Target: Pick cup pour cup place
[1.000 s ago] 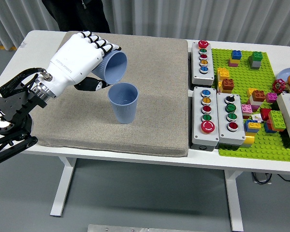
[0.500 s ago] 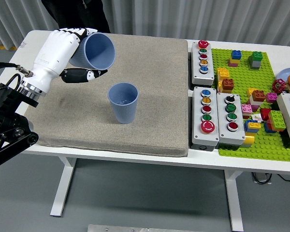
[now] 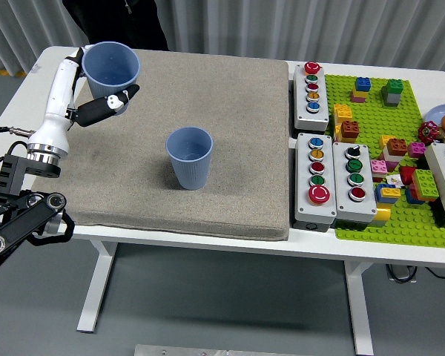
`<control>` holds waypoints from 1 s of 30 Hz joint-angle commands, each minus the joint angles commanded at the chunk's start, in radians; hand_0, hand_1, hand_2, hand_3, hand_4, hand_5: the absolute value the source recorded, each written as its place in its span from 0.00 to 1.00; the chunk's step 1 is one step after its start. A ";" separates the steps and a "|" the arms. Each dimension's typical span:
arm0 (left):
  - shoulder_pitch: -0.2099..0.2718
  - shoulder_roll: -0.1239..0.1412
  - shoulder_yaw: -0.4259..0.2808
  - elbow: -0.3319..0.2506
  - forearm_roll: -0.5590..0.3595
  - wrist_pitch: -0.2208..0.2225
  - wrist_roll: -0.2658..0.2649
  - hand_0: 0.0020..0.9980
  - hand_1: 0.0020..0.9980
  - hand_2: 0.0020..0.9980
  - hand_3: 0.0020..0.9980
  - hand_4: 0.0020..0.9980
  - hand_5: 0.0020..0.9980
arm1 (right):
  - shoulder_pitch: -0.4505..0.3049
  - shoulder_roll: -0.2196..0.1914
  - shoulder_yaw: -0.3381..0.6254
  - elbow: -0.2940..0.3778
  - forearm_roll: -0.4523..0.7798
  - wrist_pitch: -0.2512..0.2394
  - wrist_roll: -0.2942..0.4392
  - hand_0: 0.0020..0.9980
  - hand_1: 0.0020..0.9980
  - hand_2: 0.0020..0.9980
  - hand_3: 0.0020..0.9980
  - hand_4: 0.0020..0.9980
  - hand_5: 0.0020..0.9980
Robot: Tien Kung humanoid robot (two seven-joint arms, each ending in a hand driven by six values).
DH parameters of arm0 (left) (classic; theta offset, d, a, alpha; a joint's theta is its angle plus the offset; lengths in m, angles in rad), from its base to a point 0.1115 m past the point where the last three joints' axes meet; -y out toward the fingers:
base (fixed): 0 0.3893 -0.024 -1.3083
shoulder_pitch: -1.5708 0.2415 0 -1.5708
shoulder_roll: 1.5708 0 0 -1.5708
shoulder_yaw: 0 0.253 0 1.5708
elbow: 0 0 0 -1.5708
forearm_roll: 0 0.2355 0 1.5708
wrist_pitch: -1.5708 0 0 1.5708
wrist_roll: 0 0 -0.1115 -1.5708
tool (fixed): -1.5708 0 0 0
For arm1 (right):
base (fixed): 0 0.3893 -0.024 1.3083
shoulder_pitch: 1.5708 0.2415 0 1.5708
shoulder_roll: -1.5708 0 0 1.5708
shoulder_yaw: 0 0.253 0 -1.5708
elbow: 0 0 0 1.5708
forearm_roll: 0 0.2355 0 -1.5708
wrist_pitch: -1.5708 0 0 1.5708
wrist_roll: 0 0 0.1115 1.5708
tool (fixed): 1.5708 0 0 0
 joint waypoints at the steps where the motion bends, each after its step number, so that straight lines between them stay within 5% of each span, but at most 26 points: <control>1: 0.002 -0.008 0.000 0.011 -0.039 0.000 -0.002 0.57 0.58 0.68 0.63 0.68 0.22 | 0.000 0.000 0.000 0.000 -0.001 0.000 0.000 0.70 0.63 0.55 0.57 0.00 0.02; 3: 0.008 -0.026 0.004 0.036 -0.124 0.000 -0.003 0.57 0.58 0.68 0.63 0.68 0.22 | -0.002 0.001 0.000 0.000 -0.003 0.001 -0.001 0.70 0.63 0.55 0.57 0.00 0.02; 7: 0.028 -0.053 0.022 0.072 -0.022 0.000 0.028 0.57 0.59 0.69 0.63 0.68 0.22 | -0.005 0.000 -0.001 -0.001 -0.006 0.002 0.001 0.70 0.63 0.55 0.57 0.00 0.02; 21: 0.076 -0.145 0.032 0.194 0.000 0.000 -0.045 0.58 0.60 0.71 0.63 0.67 0.22 | -0.010 0.002 0.000 -0.001 -0.009 0.004 0.002 0.70 0.63 0.56 0.56 0.00 0.02; 30: 0.088 -0.155 0.026 0.218 -0.086 0.000 -0.088 0.58 0.60 0.72 0.63 0.67 0.22 | -0.012 0.003 0.002 -0.001 -0.010 0.004 0.002 0.70 0.63 0.56 0.57 0.00 0.02</control>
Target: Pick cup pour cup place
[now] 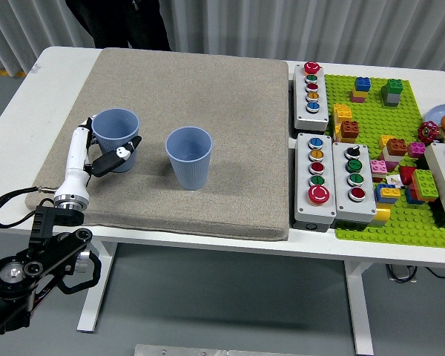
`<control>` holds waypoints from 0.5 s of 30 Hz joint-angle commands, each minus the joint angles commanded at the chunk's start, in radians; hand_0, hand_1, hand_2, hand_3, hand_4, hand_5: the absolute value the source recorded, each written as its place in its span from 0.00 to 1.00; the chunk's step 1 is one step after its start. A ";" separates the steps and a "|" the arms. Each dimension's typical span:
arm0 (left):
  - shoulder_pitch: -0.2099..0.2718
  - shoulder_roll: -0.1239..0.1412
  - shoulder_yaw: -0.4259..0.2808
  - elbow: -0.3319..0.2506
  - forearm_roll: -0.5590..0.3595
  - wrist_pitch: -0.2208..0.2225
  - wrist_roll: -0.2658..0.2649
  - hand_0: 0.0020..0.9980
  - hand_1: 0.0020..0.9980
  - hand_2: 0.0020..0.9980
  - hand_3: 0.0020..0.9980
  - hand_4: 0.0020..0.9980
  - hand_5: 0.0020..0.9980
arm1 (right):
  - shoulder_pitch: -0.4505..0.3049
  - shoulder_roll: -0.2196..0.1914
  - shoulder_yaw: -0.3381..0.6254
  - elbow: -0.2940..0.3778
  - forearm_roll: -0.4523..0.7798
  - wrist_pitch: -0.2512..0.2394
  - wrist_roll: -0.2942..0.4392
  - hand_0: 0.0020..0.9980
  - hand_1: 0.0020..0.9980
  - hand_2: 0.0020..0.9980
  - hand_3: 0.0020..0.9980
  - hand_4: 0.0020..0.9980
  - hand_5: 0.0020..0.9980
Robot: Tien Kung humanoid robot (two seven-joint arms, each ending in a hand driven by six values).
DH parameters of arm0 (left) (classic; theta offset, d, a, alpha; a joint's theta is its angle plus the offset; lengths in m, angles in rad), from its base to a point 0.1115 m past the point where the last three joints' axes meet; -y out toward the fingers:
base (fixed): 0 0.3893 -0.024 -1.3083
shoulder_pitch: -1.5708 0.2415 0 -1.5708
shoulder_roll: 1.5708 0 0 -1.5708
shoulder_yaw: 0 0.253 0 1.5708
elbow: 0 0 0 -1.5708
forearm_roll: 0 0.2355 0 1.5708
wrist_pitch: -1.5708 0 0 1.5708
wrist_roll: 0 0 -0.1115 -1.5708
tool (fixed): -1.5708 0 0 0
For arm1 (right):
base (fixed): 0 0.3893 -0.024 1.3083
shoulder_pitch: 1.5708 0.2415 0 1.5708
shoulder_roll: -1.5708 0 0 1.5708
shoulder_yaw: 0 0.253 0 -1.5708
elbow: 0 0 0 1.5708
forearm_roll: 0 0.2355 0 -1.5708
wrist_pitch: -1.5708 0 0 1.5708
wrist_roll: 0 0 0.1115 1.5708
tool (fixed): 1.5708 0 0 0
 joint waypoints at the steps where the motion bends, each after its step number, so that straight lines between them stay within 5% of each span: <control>1: 0.003 0.000 -0.002 0.001 -0.006 0.000 -0.004 0.59 0.61 0.72 0.64 0.67 0.22 | -0.001 0.000 0.000 0.000 0.000 0.000 0.000 0.70 0.63 0.56 0.57 0.00 0.02; 15: 0.020 -0.001 -0.027 -0.004 0.030 0.000 0.002 0.63 0.65 0.76 0.71 0.73 0.28 | -0.002 -0.001 -0.001 0.000 0.000 0.001 -0.001 0.70 0.63 0.56 0.57 0.00 0.02</control>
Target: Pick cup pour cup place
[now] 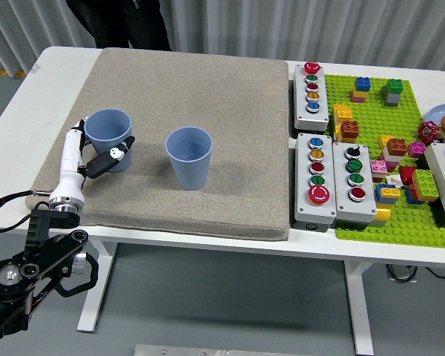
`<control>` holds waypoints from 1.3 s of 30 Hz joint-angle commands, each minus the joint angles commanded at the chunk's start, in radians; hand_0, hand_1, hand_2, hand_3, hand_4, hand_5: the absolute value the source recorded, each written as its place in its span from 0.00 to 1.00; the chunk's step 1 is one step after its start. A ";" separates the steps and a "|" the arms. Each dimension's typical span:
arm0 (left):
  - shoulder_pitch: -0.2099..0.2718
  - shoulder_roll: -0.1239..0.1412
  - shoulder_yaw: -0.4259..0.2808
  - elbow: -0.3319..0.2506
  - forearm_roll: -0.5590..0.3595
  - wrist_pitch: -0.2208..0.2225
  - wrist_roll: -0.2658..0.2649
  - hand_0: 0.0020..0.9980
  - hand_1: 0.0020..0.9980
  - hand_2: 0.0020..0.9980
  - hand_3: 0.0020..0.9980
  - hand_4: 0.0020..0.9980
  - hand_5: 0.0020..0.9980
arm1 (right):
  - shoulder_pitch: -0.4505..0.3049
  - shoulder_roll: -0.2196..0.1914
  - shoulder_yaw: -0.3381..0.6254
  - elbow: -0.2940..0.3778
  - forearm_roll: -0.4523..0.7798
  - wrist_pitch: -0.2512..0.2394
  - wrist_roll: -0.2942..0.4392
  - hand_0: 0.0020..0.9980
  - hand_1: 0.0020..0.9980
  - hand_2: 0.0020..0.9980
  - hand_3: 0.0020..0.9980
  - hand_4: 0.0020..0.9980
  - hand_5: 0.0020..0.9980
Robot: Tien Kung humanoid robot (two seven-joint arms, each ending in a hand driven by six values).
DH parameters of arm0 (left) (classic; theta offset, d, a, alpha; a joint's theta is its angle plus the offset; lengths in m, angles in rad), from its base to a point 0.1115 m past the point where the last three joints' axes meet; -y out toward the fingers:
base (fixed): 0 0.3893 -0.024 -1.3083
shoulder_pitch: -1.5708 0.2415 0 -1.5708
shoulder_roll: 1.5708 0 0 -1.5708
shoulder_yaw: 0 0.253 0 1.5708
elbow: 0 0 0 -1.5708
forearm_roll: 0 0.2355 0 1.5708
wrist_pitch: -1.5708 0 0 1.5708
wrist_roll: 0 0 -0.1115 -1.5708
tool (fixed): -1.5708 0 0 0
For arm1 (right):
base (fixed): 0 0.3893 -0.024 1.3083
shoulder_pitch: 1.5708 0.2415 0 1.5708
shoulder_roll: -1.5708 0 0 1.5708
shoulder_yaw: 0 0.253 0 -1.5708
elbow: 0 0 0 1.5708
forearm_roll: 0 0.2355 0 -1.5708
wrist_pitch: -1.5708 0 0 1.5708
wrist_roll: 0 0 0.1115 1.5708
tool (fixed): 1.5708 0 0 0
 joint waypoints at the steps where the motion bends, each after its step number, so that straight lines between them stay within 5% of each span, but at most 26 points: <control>1: 0.001 -0.001 -0.001 0.000 0.007 0.000 0.004 0.63 0.65 0.76 0.71 0.73 0.28 | 0.000 0.000 -0.001 0.000 0.002 0.000 0.000 0.70 0.63 0.56 0.57 0.00 0.02; 15: 0.002 -0.003 -0.022 -0.005 0.036 0.000 0.018 0.65 0.67 0.79 0.73 0.77 0.30 | 0.006 -0.001 -0.002 -0.001 0.005 0.000 0.002 0.70 0.63 0.56 0.57 0.00 0.02; 16: 0.001 -0.004 -0.025 -0.004 0.042 0.000 0.022 0.71 0.73 0.89 0.84 0.79 0.31 | 0.006 -0.001 -0.003 -0.001 0.007 0.000 0.003 0.70 0.63 0.56 0.57 0.00 0.02; 21: 0.002 -0.005 -0.034 -0.001 0.070 0.000 0.045 0.71 0.73 0.89 0.84 0.79 0.31 | 0.008 -0.001 -0.007 -0.001 0.012 -0.001 0.004 0.70 0.63 0.56 0.57 0.00 0.02; 22: 0.002 -0.005 -0.035 -0.001 0.072 0.000 0.046 0.78 0.80 0.98 0.97 0.80 0.33 | 0.008 -0.001 -0.007 -0.001 0.013 -0.001 0.004 0.70 0.63 0.55 0.57 0.00 0.02; 39: 0.019 -0.014 -0.058 -0.005 0.081 -0.007 0.042 0.86 0.88 0.99 0.95 0.83 0.34 | 0.009 -0.001 -0.008 -0.001 0.012 -0.002 0.002 0.70 0.63 0.55 0.57 0.00 0.01</control>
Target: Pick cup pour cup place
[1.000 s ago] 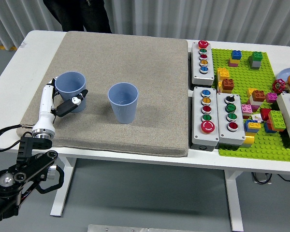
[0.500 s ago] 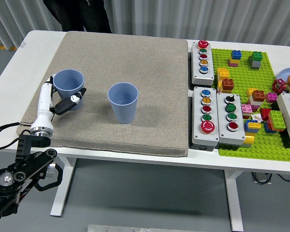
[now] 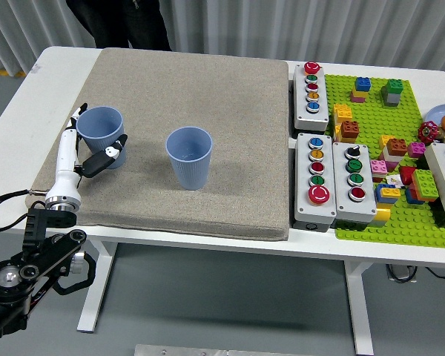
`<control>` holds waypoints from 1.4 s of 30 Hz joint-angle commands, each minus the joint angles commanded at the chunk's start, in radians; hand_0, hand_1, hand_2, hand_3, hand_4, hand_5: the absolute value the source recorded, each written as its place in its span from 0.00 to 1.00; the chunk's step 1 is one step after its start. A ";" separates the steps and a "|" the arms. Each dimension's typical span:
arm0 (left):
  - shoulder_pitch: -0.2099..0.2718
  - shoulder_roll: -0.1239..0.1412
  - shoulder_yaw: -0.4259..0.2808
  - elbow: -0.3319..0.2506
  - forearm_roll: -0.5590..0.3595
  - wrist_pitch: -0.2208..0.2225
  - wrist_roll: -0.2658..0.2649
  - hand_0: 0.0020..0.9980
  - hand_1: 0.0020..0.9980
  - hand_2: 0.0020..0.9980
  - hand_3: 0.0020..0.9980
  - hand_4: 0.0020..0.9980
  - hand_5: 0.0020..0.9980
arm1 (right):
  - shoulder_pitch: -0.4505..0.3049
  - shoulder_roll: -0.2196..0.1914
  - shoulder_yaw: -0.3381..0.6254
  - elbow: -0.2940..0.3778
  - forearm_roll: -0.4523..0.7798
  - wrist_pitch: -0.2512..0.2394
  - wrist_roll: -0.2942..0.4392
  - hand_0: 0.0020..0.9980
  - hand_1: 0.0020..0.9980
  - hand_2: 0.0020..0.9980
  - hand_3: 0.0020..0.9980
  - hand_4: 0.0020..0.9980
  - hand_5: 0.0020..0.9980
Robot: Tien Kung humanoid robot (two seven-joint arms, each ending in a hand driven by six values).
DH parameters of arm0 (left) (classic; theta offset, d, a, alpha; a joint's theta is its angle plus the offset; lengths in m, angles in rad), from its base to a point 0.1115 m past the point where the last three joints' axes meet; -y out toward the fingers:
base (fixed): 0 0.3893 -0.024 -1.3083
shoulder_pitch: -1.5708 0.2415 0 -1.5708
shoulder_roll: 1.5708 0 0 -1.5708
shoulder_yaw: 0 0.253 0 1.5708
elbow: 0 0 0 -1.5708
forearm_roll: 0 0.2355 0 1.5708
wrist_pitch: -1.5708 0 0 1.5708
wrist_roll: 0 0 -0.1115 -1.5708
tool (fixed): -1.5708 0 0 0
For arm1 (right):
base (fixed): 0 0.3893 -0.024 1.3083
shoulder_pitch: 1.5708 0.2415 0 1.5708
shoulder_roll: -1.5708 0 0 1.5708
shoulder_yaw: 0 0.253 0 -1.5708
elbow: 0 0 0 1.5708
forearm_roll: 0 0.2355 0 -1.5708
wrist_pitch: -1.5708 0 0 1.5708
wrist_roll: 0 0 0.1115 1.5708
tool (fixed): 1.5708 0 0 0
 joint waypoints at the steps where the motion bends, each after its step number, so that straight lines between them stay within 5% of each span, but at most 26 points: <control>1: 0.005 -0.003 -0.007 -0.003 0.006 -0.004 0.002 0.89 0.91 1.00 0.98 0.87 0.39 | 0.000 0.000 0.000 0.000 0.000 0.000 0.000 0.70 0.63 0.56 0.56 0.00 0.01; 6: 0.022 -0.014 -0.033 -0.010 0.023 -0.021 0.007 0.89 0.91 1.00 0.98 0.87 0.39 | -0.001 -0.001 0.000 0.000 -0.003 0.001 -0.001 0.70 0.63 0.56 0.56 0.00 0.01; 7: 0.025 -0.015 -0.036 -0.011 0.026 -0.022 0.007 0.92 0.93 1.00 1.00 0.97 0.53 | -0.001 -0.001 0.000 0.000 -0.003 0.001 -0.001 0.70 0.63 0.55 0.56 0.00 0.01; 17: 0.078 -0.037 -0.116 -0.041 0.076 -0.044 0.006 0.93 0.95 1.00 1.00 0.99 0.56 | -0.002 -0.001 0.003 0.000 -0.010 0.003 -0.002 0.70 0.63 0.55 0.56 0.00 0.01; 24: 0.154 -0.018 -0.172 -0.149 0.123 -0.075 0.018 0.96 0.98 1.00 1.00 1.00 0.59 | -0.004 -0.002 0.007 0.000 -0.017 0.004 -0.004 0.70 0.63 0.55 0.56 0.00 0.01; 25: 0.163 -0.017 -0.181 -0.162 0.123 -0.076 0.017 0.97 0.97 1.00 1.00 1.00 0.72 | -0.005 -0.002 0.007 0.000 -0.018 0.004 -0.004 0.70 0.63 0.55 0.56 0.00 0.01; 30: 0.190 -0.012 -0.233 -0.248 0.094 -0.090 0.008 0.97 0.97 1.00 1.00 1.00 0.72 | -0.007 -0.001 0.013 0.000 -0.028 0.004 -0.007 0.70 0.63 0.55 0.56 0.00 0.01; 31: 0.190 -0.012 -0.238 -0.254 0.088 -0.093 0.008 0.97 0.96 1.00 1.00 0.91 1.00 | -0.006 -0.001 0.013 0.001 -0.029 0.004 -0.008 0.70 0.63 0.55 0.56 0.00 0.01; 36: 0.177 -0.008 -0.270 -0.265 -0.020 -0.098 -0.029 0.97 0.96 1.00 1.00 0.91 1.00 | -0.006 -0.002 0.009 0.000 -0.021 0.002 -0.005 0.70 0.63 0.55 0.56 0.00 0.01; 37: 0.169 -0.009 -0.275 -0.256 -0.062 -0.108 -0.043 0.93 0.90 1.00 0.95 0.59 1.00 | -0.006 -0.002 0.008 0.000 -0.019 0.002 -0.004 0.70 0.63 0.55 0.56 0.00 0.01; 42: 0.134 -0.008 -0.299 -0.207 -0.270 -0.225 -0.108 0.93 0.90 1.00 0.95 0.59 1.00 | -0.005 -0.002 0.005 0.000 -0.017 0.000 -0.005 0.70 0.63 0.55 0.56 0.00 0.01</control>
